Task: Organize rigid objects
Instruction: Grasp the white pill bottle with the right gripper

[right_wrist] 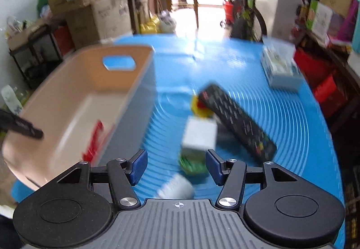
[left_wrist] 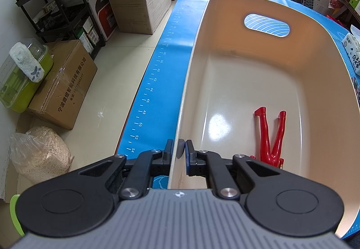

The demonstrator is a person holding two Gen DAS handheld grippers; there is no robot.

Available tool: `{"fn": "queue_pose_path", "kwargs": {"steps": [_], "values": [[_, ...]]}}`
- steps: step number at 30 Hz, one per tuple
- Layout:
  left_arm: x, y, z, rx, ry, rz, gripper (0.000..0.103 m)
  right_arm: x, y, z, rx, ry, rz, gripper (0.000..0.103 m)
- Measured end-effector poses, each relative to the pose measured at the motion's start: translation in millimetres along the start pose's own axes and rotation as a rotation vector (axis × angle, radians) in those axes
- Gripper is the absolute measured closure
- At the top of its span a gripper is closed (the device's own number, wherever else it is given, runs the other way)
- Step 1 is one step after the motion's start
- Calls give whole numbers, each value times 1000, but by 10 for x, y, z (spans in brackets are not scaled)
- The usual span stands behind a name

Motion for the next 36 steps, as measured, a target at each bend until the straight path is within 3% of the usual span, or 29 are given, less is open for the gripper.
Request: {"fn": "queue_pose_path", "kwargs": {"steps": [9, 19, 25, 36], "values": [[-2, 0, -2, 0, 0, 0, 91, 92, 277, -342, 79, 17, -74, 38], [-9, 5, 1, 0, -1, -1, 91, 74, 459, -630, 138, 123, -98, 39], [-6, 5, 1, 0, -2, -1, 91, 79, 461, -608, 107, 129, -89, 57], [-10, 3, 0, 0, -1, -1, 91, -23, 347, -392, 25, 142, -117, 58]]}}
Point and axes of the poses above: each gripper's, at about its wrist camera, not at the fingertips, and z roughly against the way its jaws point, x to its left, y to its underside, the point moved 10 cm from there along -z, roughly the way its jaws point, and after that the axes turned 1 degree about -x, right-handed, at the moved point
